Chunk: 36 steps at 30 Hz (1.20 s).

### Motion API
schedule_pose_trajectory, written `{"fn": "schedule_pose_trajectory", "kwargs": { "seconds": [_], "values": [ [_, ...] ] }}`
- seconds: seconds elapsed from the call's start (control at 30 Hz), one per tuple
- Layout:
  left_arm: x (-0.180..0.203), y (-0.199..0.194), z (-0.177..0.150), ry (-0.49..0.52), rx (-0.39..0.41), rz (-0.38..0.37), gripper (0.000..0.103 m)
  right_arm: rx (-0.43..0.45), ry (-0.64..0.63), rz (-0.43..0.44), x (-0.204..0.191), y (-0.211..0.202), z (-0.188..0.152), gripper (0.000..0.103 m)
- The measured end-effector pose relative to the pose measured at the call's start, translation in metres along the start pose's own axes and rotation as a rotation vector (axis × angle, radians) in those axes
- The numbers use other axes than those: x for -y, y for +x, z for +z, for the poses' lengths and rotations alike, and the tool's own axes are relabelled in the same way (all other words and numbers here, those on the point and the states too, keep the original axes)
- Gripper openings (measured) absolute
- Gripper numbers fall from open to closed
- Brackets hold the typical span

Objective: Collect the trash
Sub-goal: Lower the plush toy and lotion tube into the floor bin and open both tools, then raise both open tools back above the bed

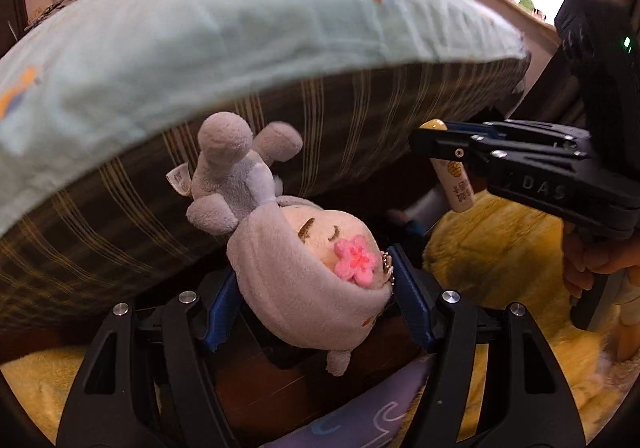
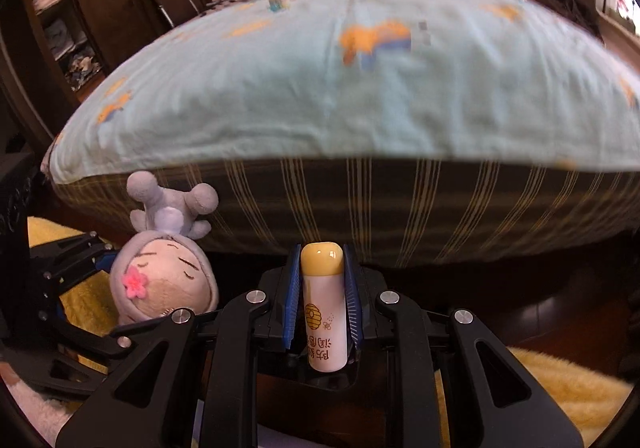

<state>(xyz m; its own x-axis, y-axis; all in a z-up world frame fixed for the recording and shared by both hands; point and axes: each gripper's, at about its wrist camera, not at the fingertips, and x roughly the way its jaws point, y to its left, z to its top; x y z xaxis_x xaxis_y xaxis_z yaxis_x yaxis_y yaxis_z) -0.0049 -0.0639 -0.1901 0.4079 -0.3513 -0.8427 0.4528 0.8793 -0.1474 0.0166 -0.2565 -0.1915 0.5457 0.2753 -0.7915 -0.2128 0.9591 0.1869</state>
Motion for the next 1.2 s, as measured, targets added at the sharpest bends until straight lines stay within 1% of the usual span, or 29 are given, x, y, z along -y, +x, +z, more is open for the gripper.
{"fn": "schedule_pose_trajectory", "kwargs": {
  "seconds": [0.07,0.17,0.37,0.5,0.7,0.8,0.93,1.03,1.07,1.13,1.17,1.2],
  "values": [
    [-0.003,0.014,-0.006,0.006,-0.010,0.012,0.064,-0.014,0.019,0.005,0.001,0.009,-0.006,0.022],
    [-0.007,0.030,-0.012,0.003,-0.028,0.010,0.064,-0.030,0.044,0.005,0.003,0.021,-0.014,0.022],
    [-0.017,0.060,-0.029,-0.034,-0.101,-0.029,0.064,-0.082,0.066,0.012,0.001,0.043,-0.031,0.022],
    [-0.025,0.075,-0.036,-0.054,-0.142,-0.029,0.063,-0.114,0.069,0.007,-0.002,0.057,-0.039,0.022],
    [-0.030,0.086,-0.036,-0.074,-0.169,-0.029,0.063,-0.142,0.082,0.011,0.006,0.070,-0.046,0.022],
    [-0.027,0.092,-0.037,-0.081,-0.183,-0.036,0.064,-0.157,0.084,0.020,0.003,0.078,-0.042,0.023],
    [-0.029,0.097,-0.034,-0.091,-0.213,-0.040,0.066,-0.167,0.090,0.016,0.004,0.082,-0.040,0.023],
    [-0.029,0.093,-0.034,-0.084,-0.200,-0.027,0.076,-0.169,0.105,0.006,0.008,0.086,-0.037,0.024],
    [-0.028,0.090,-0.032,-0.081,-0.191,-0.024,0.079,-0.168,0.111,0.005,0.012,0.087,-0.037,0.025],
    [-0.028,0.085,-0.032,-0.078,-0.179,-0.020,0.081,-0.162,0.122,-0.001,0.016,0.086,-0.036,0.036],
    [-0.028,0.083,-0.032,-0.076,-0.175,-0.016,0.081,-0.154,0.122,-0.007,0.018,0.083,-0.035,0.039],
    [-0.027,0.080,-0.031,-0.073,-0.171,-0.014,0.081,-0.143,0.122,-0.012,0.018,0.080,-0.033,0.046]
  ]
}}
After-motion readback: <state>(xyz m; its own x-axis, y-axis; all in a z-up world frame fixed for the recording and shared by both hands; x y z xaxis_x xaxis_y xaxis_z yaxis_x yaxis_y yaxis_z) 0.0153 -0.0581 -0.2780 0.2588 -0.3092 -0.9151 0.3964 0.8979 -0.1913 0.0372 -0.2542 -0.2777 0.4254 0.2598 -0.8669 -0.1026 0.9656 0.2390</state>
